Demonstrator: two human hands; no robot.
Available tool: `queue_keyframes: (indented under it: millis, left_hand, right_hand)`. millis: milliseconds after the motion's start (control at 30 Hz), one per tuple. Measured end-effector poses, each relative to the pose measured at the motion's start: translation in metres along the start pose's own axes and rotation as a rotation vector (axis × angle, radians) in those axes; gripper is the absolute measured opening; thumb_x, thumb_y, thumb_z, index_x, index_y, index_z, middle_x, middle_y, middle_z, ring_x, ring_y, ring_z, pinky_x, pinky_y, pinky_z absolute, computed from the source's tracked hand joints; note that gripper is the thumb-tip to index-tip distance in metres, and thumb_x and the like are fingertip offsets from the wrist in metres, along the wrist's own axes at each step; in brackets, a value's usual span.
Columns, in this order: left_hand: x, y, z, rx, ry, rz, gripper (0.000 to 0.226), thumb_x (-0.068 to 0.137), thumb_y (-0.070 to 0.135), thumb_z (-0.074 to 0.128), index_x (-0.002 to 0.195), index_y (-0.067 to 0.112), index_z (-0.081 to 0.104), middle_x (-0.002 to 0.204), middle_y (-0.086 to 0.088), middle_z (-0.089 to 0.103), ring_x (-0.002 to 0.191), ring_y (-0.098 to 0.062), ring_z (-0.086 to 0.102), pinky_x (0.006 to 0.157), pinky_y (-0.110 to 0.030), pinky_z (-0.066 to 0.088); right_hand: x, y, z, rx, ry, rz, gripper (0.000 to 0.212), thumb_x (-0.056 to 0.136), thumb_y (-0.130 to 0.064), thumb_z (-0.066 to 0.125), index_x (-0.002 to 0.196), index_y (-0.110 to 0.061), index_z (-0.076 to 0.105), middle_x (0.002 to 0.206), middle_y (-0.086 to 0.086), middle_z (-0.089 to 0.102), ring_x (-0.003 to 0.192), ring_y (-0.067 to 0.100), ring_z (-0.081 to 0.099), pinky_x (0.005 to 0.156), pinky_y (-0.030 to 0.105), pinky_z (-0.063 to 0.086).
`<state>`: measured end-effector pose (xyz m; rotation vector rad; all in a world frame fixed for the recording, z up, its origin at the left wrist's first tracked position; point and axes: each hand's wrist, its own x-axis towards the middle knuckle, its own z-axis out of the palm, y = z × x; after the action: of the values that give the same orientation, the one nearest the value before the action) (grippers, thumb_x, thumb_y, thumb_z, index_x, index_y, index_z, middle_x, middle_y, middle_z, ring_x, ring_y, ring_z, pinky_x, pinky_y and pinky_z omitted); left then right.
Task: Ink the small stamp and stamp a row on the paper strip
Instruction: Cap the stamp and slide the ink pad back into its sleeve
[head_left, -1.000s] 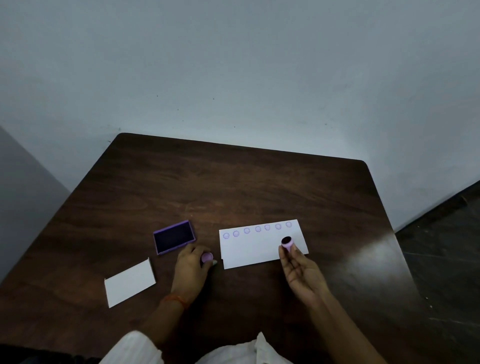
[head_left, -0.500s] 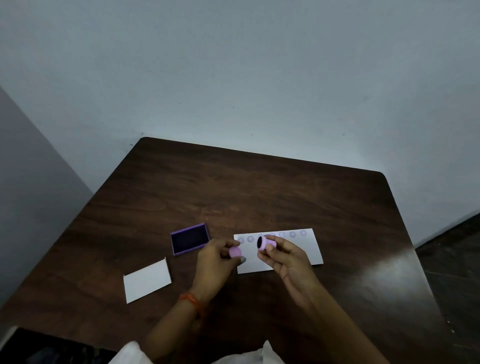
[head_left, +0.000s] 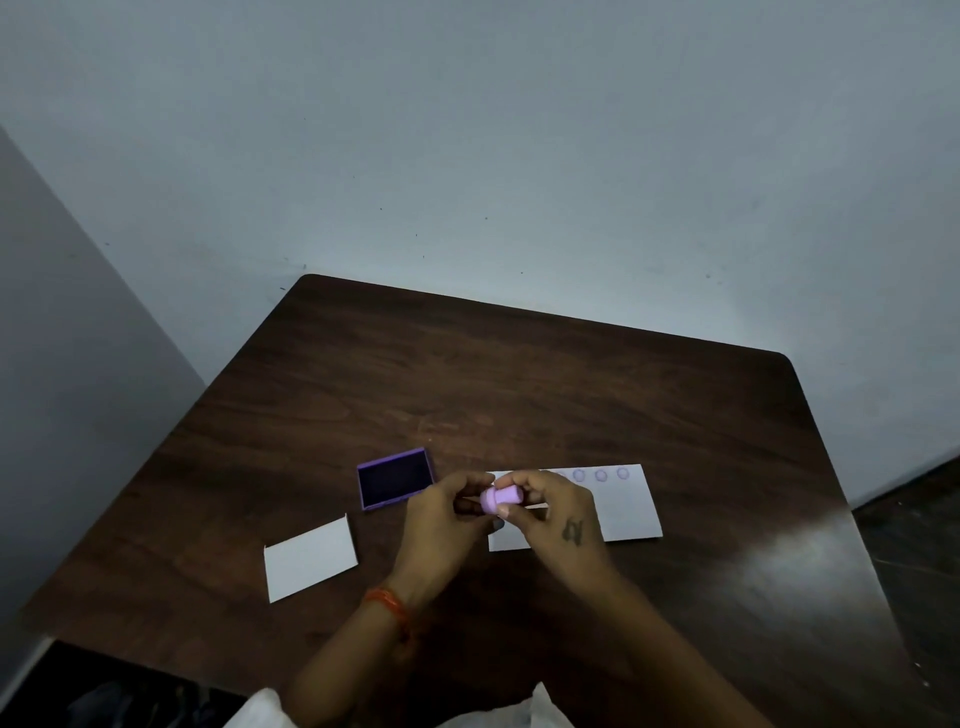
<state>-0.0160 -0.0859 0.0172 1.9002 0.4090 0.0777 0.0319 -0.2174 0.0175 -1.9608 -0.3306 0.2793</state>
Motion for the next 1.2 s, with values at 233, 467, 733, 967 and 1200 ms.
queue_keyframes:
  millis: [233, 467, 733, 967, 1200]
  left_hand:
    - [0.0, -0.002, -0.005, 0.014, 0.001, -0.003, 0.049, 0.067, -0.002, 0.077, 0.112, 0.013, 0.064, 0.101, -0.002, 0.073, 0.082, 0.004, 0.064, 0.073, -0.005, 0.051]
    - [-0.002, -0.001, -0.008, 0.0, -0.014, -0.023, 0.039, 0.067, 0.0, 0.077, 0.102, 0.014, 0.068, 0.093, 0.001, 0.074, 0.084, 0.0, 0.068, 0.071, -0.007, 0.052]
    - [-0.004, -0.001, -0.011, -0.002, -0.083, -0.076, 0.027, 0.07, 0.006, 0.077, 0.095, 0.012, 0.069, 0.094, -0.001, 0.073, 0.09, -0.009, 0.068, 0.082, -0.022, 0.054]
    - [-0.006, -0.006, -0.013, -0.036, -0.095, -0.091, 0.023, 0.07, 0.009, 0.078, 0.093, 0.013, 0.071, 0.091, -0.001, 0.074, 0.085, -0.009, 0.069, 0.077, -0.022, 0.056]
    - [-0.008, -0.013, -0.015, -0.043, -0.141, -0.101, 0.025, 0.071, 0.012, 0.077, 0.095, 0.016, 0.071, 0.093, 0.002, 0.074, 0.085, -0.006, 0.069, 0.078, -0.023, 0.058]
  right_hand:
    - [0.006, 0.003, -0.005, 0.011, -0.077, 0.061, 0.014, 0.075, -0.027, 0.075, 0.087, -0.019, 0.073, 0.087, -0.001, 0.074, 0.082, 0.01, 0.068, 0.072, 0.017, 0.054]
    - [0.004, 0.003, -0.008, 0.048, -0.14, 0.153, 0.023, 0.078, -0.032, 0.071, 0.089, -0.012, 0.071, 0.084, 0.006, 0.073, 0.075, 0.017, 0.071, 0.078, 0.036, 0.06]
    - [0.0, 0.011, -0.012, 0.256, -0.146, 0.246, 0.01, 0.079, -0.018, 0.072, 0.088, -0.014, 0.073, 0.084, 0.007, 0.075, 0.078, 0.019, 0.072, 0.076, 0.033, 0.061]
    - [-0.003, 0.017, -0.006, 0.327, -0.145, 0.275, 0.019, 0.075, -0.021, 0.075, 0.094, -0.02, 0.071, 0.095, 0.007, 0.074, 0.084, 0.021, 0.073, 0.08, 0.035, 0.06]
    - [-0.002, 0.018, -0.004, 0.297, -0.172, 0.316, 0.015, 0.075, -0.022, 0.075, 0.09, -0.019, 0.071, 0.089, 0.007, 0.075, 0.077, 0.015, 0.073, 0.067, 0.024, 0.06]
